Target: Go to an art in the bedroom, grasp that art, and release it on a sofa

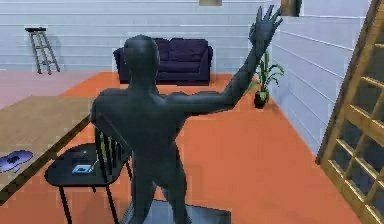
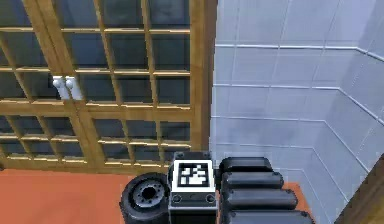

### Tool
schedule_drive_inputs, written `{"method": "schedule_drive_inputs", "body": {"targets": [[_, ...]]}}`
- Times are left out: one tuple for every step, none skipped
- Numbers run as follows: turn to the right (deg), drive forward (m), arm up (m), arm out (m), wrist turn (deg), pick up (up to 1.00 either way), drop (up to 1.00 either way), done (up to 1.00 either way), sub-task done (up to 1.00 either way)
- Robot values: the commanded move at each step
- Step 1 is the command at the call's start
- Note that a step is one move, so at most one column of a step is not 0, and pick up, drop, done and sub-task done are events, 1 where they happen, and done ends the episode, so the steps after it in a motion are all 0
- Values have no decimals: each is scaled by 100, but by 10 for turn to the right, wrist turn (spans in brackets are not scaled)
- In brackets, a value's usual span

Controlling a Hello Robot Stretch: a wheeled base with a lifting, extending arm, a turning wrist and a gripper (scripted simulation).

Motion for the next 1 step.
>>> {"method": "schedule_drive_inputs", "body": {"targets": [[0,100,0,0,0,0,0,0,0]]}}
